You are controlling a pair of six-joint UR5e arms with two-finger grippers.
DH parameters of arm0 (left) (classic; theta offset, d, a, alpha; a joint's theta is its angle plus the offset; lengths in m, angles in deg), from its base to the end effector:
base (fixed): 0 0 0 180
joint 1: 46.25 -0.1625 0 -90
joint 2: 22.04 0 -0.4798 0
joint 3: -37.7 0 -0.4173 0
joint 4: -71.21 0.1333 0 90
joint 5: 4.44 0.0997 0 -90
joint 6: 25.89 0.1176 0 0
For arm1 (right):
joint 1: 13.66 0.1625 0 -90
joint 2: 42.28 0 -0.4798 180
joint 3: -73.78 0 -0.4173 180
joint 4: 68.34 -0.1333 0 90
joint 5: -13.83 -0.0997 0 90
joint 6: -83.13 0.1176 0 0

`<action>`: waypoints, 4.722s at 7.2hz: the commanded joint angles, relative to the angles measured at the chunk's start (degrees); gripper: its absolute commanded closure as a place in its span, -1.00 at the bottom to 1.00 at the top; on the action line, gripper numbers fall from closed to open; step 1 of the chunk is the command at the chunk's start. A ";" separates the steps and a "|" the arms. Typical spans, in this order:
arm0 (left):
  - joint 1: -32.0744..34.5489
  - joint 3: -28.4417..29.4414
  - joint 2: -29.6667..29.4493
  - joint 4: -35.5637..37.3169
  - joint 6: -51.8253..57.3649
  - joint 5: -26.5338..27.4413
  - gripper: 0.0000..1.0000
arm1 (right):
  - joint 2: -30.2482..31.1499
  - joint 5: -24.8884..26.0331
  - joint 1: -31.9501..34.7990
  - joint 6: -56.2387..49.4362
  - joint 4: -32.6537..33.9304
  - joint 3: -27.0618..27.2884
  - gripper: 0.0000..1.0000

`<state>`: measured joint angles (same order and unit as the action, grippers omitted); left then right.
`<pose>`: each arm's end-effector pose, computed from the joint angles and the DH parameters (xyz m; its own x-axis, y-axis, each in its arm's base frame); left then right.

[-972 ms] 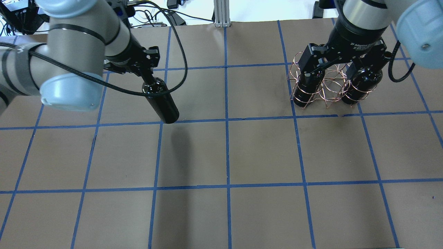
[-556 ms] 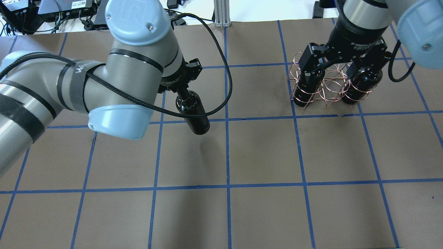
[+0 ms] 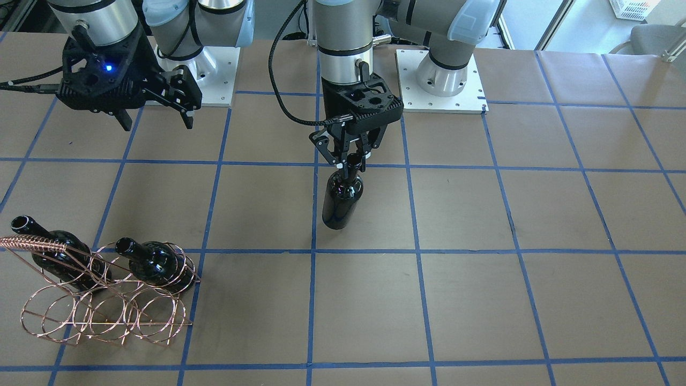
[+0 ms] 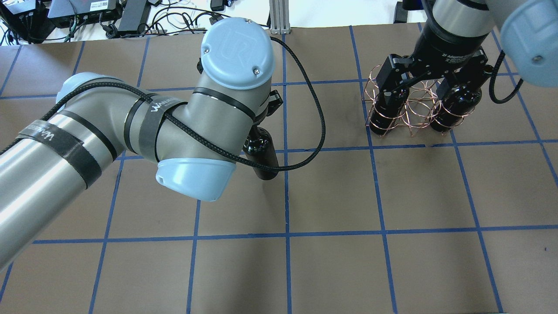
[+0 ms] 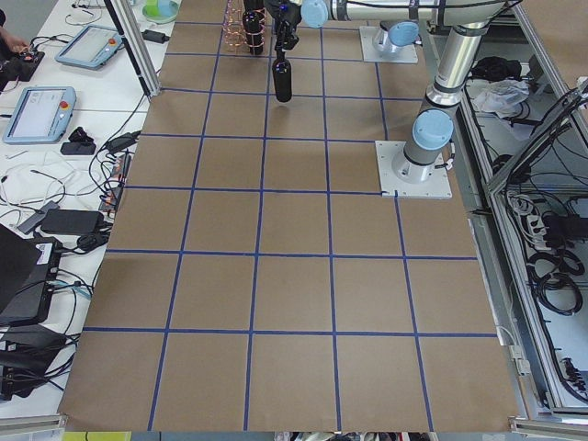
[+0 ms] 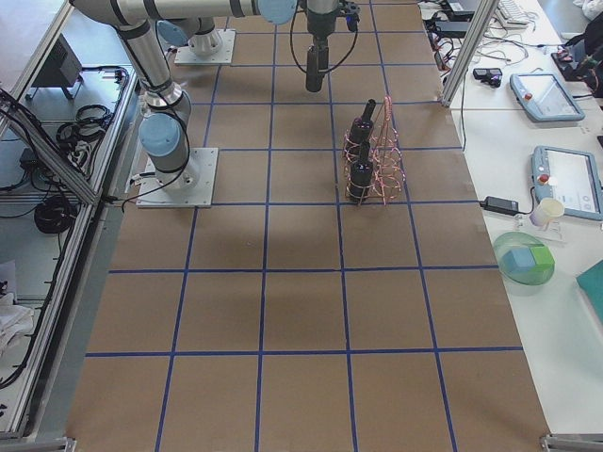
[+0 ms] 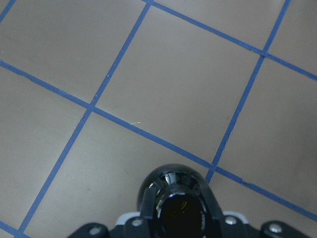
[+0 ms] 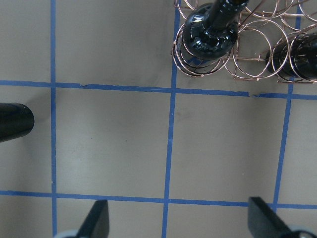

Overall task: Place wine into wine basket
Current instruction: 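Lower the held bottle upright onto the table center, then open the left gripper and draw it back while the right gripper rises, then move the right gripper over the standing black bottle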

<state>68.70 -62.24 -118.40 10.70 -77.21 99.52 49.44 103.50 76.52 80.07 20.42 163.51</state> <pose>-0.3384 -0.4787 0.4339 -0.8850 -0.4645 0.0313 -0.4483 0.8323 -0.3260 0.1356 -0.5035 0.5403 -0.9984 -0.0566 -0.0051 -0.0565 0.9983 -0.0134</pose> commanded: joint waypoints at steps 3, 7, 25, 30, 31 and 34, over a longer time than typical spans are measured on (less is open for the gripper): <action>1.07 0.71 -2.33 0.48 -5.19 1.07 1.00 | -0.05 -0.02 -1.76 -0.11 -0.17 0.00 -1.00; 2.22 0.88 -3.74 1.36 -5.64 1.07 1.00 | 0.04 -0.02 -1.77 0.24 -0.17 0.00 -1.00; -28.64 14.60 8.20 -37.31 55.85 -14.58 -1.00 | -5.66 -0.29 5.32 -4.43 6.77 -1.49 -1.00; -28.37 13.01 8.74 -37.05 55.10 -14.92 -1.00 | -12.53 -0.63 21.25 12.45 6.86 -6.59 -1.00; -28.37 13.01 9.17 -37.05 55.18 -15.02 -1.00 | -13.23 -0.99 22.05 14.64 6.86 -6.59 -1.00; -28.28 13.97 11.19 -36.70 56.06 -20.20 -1.00 | -16.74 -2.04 24.51 17.47 10.45 -6.59 -1.00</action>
<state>40.40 -48.75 -108.05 -26.15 -21.35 80.61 33.99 101.79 100.40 97.06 29.02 156.92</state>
